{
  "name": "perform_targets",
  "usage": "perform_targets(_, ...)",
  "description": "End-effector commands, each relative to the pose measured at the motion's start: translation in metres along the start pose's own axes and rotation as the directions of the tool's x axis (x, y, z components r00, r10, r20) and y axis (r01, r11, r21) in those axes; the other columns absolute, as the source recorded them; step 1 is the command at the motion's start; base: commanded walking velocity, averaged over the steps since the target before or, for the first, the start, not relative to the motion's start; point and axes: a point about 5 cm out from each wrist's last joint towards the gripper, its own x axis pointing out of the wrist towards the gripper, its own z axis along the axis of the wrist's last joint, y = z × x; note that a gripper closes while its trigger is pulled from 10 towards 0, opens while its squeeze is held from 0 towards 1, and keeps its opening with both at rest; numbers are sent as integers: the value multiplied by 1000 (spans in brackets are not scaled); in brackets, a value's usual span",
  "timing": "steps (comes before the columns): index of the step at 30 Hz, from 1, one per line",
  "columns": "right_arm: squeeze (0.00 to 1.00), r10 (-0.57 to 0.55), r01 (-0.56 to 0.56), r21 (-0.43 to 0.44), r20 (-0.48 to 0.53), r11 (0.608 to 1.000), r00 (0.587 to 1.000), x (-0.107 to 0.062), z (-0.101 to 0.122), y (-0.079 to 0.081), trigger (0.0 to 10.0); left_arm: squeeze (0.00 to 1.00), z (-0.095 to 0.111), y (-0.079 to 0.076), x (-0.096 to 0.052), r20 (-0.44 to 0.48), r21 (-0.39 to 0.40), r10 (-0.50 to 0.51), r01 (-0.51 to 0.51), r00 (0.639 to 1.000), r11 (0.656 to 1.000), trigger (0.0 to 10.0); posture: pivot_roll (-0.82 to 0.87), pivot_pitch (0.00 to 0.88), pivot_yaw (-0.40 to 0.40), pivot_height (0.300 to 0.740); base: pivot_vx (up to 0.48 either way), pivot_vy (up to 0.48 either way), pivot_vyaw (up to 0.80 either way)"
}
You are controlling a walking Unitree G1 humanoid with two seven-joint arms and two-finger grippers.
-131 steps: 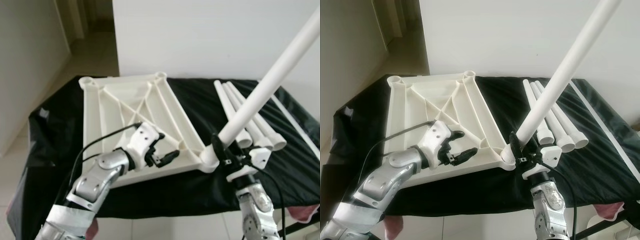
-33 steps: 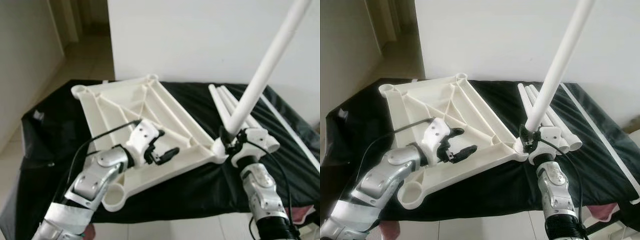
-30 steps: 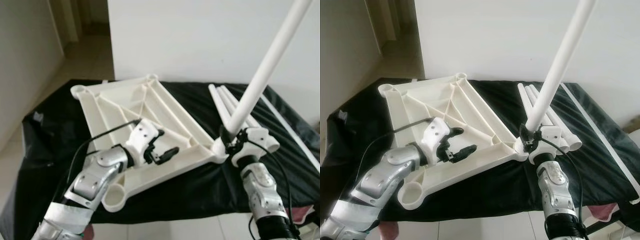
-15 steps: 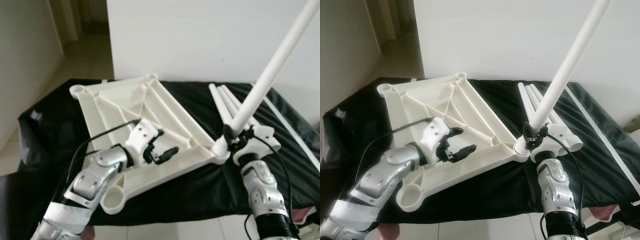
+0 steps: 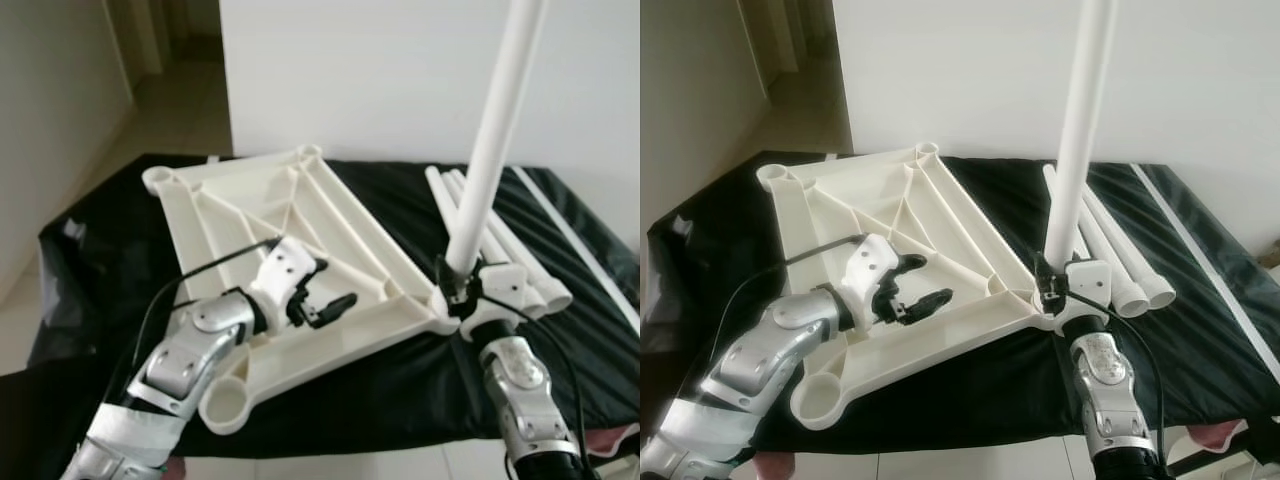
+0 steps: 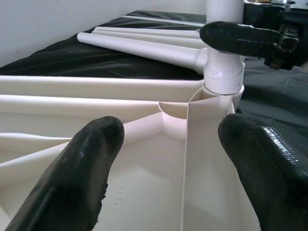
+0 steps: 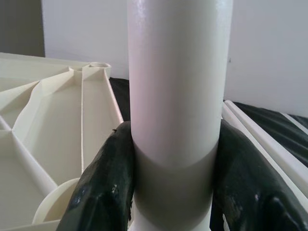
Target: Building children table
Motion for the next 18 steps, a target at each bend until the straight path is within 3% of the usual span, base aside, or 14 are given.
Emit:
perform_targets(1, 0, 58, -41, 66, -269, 997, 961, -35, -58, 12, 10000, 0, 2, -2, 0, 3, -2, -64, 64, 998, 998, 10000, 65, 0, -5, 740, 0, 0, 0)
perform_targets(6, 0, 63, -48, 74, -227, 996, 972, -42, -60, 12, 10000, 0, 2, -2, 0, 4, -2, -63, 63, 998, 998, 10000, 66, 0, -7, 740, 0, 0, 0)
perform_targets(10, 0, 65, -54, 78, -150, 995, 987, -57, -60, 16, 10000, 0, 2, -2, 0, 5, -4, -61, 61, 998, 998, 10000, 68, 0, -7, 740, 0, 0, 0)
perform_targets(18, 0, -24, 61, 209, -174, 976, 984, -68, -65, 11, 10000, 0, 2, -2, -1, 2, -3, -66, 66, 998, 998, 10000, 61, 0, 4, 740, 0, 0, 0)
